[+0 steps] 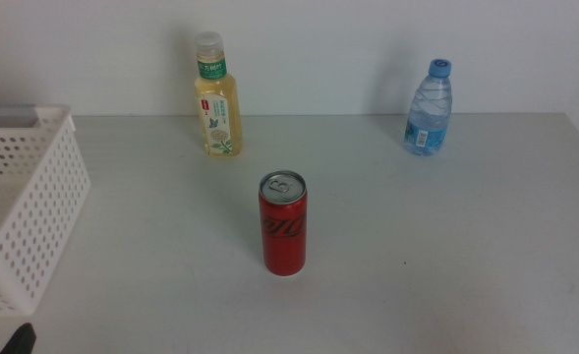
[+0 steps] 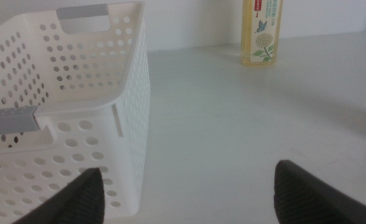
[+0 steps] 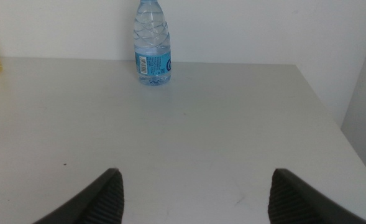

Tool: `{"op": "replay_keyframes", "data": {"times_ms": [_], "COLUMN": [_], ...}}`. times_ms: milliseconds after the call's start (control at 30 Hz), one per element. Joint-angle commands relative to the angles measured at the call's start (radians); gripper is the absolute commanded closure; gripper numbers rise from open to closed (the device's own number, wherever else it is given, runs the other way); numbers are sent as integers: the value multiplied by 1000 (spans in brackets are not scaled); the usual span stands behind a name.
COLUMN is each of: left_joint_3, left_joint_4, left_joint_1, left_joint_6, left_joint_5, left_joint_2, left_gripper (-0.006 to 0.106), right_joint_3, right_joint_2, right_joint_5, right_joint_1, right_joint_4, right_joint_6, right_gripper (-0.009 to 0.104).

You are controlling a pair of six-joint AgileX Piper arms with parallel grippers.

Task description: Use arms to grab the bottles and put them into the dustbin to the left of the table.

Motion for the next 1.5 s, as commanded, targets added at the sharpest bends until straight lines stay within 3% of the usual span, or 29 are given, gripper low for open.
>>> {"op": "replay_keyframes", "data": {"times_ms": [0,400,600,933,1467], "left_joint_3": [-6,-220,-232,-231,-230], "left_joint_4": [-14,1,1,6,41], "left_joint_1": [-8,-324,-433,-455,-455], "left_joint_6": [-8,0,0,-2,-95], "left_joint_5": [-89,-146,-407,-720,-931], "left_joint_2": [-14,478,732,971,1120], "left_gripper": [7,7,7,7,7], "right_joint_3": [-10,-10,-10,-10,-10], "right_joint_2": [9,9,9,9,9], "right_joint_5": [-82,-82,-82,-82,-82], "right_joint_1": [-5,-5,-5,-5,-5], "right_joint_4": [-12,-12,-12,-12,-12], "right_joint_6": [-13,-13,-13,-13,-13], "right_gripper": [36,36,36,36,36]}}
